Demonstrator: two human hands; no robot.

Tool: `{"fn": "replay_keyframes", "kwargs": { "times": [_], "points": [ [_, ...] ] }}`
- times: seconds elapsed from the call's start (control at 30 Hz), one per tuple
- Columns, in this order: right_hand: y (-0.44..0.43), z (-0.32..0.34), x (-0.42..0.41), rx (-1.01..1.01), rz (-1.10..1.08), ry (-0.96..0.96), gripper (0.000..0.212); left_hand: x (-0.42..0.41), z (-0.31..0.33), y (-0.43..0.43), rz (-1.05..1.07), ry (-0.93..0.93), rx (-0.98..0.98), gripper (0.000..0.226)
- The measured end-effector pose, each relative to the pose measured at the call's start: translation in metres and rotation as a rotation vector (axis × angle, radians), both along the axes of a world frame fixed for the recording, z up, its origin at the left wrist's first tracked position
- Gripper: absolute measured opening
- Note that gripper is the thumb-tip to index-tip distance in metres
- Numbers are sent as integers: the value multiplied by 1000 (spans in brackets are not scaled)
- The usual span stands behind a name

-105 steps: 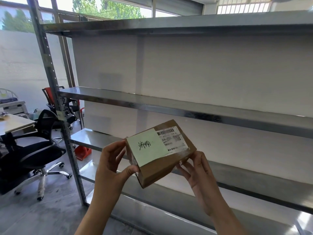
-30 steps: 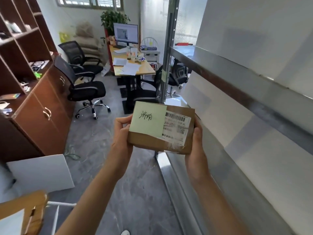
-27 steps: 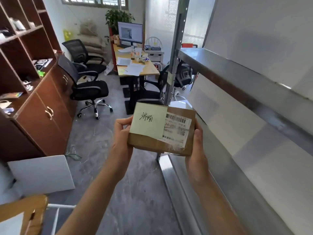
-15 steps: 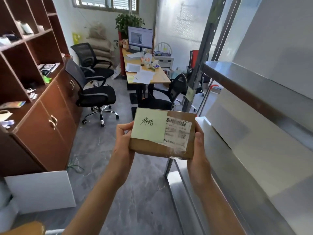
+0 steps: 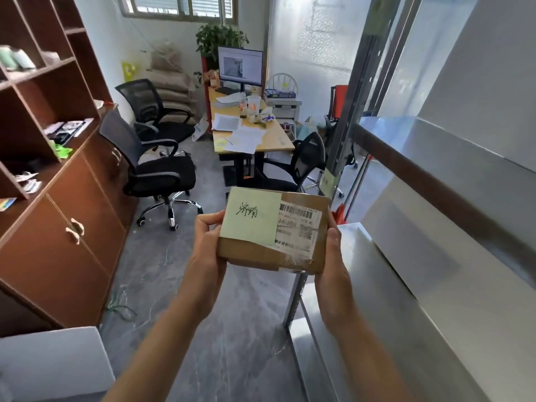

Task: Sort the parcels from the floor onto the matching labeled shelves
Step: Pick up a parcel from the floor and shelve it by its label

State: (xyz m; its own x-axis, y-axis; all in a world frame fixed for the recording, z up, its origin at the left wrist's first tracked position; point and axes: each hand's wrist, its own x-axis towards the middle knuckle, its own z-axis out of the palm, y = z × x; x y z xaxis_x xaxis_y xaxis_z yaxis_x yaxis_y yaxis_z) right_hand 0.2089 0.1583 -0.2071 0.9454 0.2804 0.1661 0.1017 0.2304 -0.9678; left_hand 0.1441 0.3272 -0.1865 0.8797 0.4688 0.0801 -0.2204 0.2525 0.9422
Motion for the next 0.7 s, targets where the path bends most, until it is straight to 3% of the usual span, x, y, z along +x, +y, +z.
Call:
{"fn": "replay_keyframes", "kwargs": {
  "times": [0.4,0.7],
  "points": [
    [20,-7,87,20,71,6,66,85,-6,19,45,18,-3,23],
    [30,-15,124,-24,-55,63,66,150,-21,37,-112,41,-57,22]
  ]
}}
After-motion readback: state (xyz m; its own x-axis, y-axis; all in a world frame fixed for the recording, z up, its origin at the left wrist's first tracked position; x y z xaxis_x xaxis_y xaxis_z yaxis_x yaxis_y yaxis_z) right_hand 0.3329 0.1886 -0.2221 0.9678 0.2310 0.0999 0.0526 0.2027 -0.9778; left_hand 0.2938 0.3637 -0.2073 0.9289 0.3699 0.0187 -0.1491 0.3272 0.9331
